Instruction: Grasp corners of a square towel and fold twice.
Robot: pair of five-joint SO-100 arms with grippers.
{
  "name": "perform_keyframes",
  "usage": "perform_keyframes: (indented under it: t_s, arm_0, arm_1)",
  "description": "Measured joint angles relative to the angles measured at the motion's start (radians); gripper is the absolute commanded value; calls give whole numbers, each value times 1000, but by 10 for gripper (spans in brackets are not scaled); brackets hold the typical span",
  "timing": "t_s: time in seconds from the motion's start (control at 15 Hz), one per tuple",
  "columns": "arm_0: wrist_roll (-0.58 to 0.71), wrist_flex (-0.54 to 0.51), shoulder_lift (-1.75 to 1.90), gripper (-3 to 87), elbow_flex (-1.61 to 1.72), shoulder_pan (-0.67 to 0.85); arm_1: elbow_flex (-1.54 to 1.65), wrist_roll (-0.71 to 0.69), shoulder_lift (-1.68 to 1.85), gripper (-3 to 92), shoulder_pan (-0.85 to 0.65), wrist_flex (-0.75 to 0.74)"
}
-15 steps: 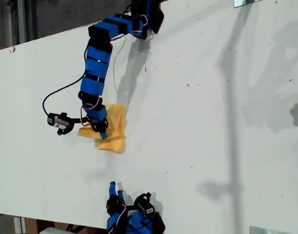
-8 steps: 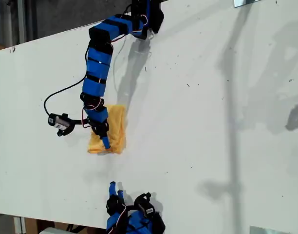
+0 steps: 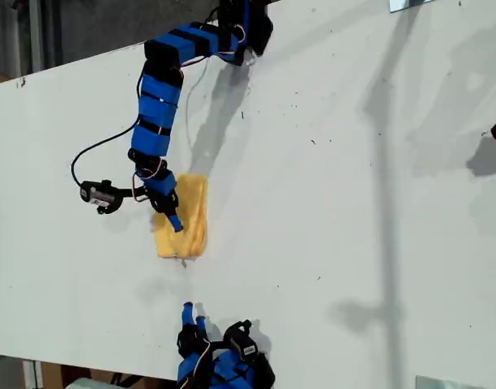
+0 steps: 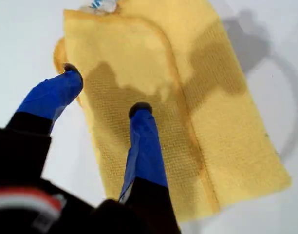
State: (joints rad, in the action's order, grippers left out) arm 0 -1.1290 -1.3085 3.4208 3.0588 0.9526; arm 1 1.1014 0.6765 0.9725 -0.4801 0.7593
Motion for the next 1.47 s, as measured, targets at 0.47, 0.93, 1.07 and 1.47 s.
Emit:
perform_keyframes:
  t_s: [0.47, 0.93, 1.07, 1.47]
  arm_0:
    - [0, 0, 0, 228, 0, 0]
    - [0, 0, 0, 228, 0, 0]
    - [0, 0, 0, 228, 0, 0]
    - [0, 0, 5, 227, 2, 0]
  arm_1:
    - [77, 152, -11, 234, 28, 230]
    - [140, 198, 26, 229, 307, 336]
    - [179, 230, 74, 228, 393, 374]
    - [270, 216, 345, 215, 454, 442]
